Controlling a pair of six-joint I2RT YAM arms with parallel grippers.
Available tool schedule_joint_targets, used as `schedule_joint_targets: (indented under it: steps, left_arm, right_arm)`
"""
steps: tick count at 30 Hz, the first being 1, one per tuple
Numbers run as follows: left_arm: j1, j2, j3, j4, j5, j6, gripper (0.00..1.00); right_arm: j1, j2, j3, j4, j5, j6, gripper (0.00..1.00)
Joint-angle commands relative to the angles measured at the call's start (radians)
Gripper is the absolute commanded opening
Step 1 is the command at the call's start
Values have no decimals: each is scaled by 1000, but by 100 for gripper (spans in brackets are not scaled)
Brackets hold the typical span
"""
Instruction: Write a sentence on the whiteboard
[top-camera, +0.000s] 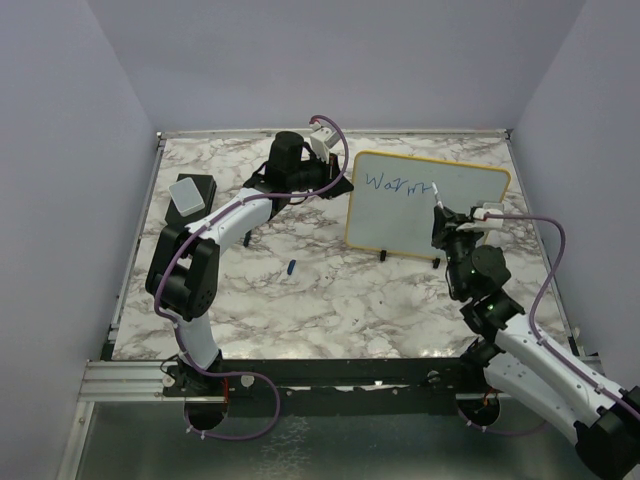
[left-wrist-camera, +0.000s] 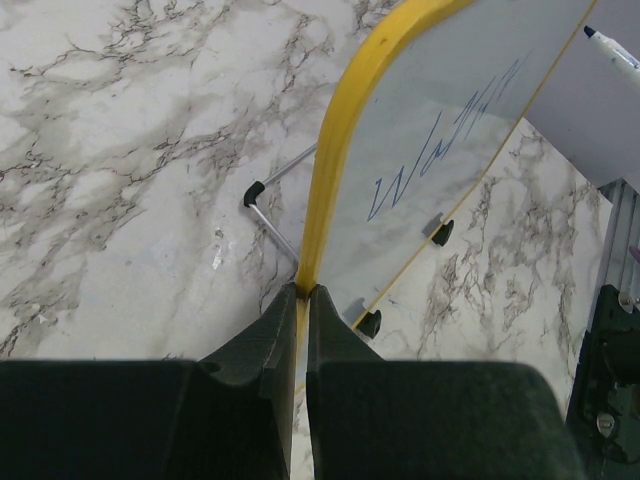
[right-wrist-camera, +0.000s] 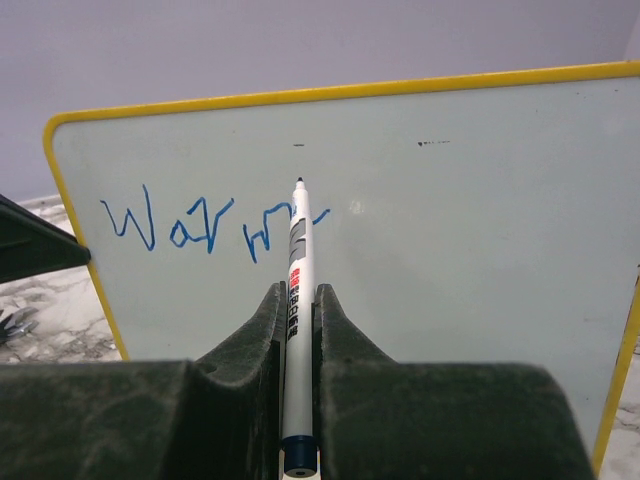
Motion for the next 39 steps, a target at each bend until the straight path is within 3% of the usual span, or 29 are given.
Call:
schedule_joint_targets:
  steps: [1,26,39]
  left_arm:
    - [-3,-43,19,7,27,10,6]
    - [-4,-54,12,7,26,13,6]
    - [-4,-53,12,7,26,16,5]
  right_arm:
    - [-5,31,17,15,-21,-24,1]
    - [-5,135,53,76,63,-61,1]
    - [-5,118,26,13,75,-4,1]
